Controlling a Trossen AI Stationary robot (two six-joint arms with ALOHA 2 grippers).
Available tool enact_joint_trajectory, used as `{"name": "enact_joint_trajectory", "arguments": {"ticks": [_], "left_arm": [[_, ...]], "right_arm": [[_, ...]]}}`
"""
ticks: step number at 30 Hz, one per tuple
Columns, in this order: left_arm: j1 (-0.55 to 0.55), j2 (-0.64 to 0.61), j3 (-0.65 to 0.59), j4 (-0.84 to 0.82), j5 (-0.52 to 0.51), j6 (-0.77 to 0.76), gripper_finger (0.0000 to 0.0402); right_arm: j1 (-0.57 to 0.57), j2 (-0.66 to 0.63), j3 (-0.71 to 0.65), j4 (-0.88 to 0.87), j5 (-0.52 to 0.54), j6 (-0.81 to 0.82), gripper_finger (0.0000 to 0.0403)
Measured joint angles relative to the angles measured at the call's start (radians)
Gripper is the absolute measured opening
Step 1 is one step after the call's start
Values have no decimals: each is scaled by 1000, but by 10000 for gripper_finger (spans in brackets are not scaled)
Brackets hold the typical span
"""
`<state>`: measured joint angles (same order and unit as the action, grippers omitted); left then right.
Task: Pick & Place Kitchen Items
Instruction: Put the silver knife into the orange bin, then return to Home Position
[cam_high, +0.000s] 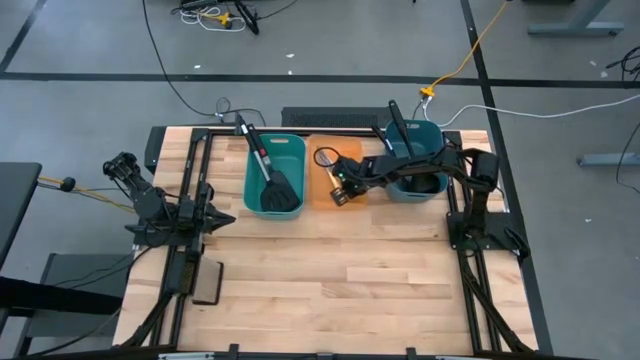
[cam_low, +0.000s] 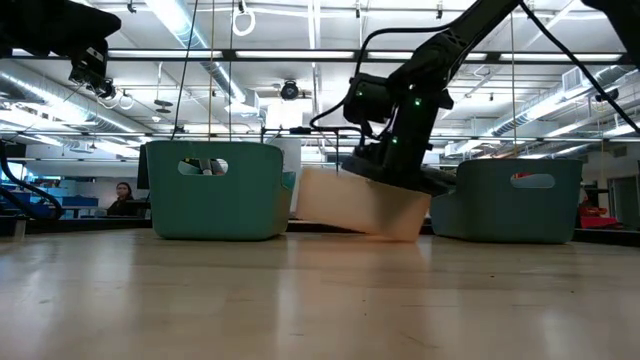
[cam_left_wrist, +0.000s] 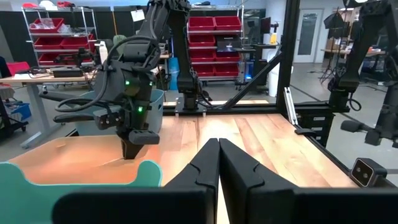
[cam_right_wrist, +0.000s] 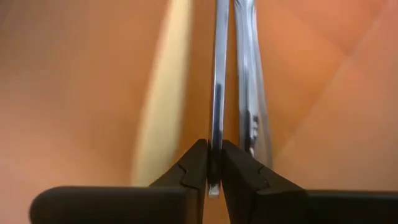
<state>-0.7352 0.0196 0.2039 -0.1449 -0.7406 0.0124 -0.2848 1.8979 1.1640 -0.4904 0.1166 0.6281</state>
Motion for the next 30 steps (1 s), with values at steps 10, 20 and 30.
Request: {"name": "enact_joint_trajectory", "arguments": {"ticks": [10,20,30], "left_arm": [[0,0,0,0,0,0,18],[0,0,0,113,73,116,18],[0,165,191,42,40,258,6]], "right_arm": [[4,4,76,6,-49,-80,63],[45,1,161,0,-47,-225,64],[161,-247,117,125,46,-495,15]]}}
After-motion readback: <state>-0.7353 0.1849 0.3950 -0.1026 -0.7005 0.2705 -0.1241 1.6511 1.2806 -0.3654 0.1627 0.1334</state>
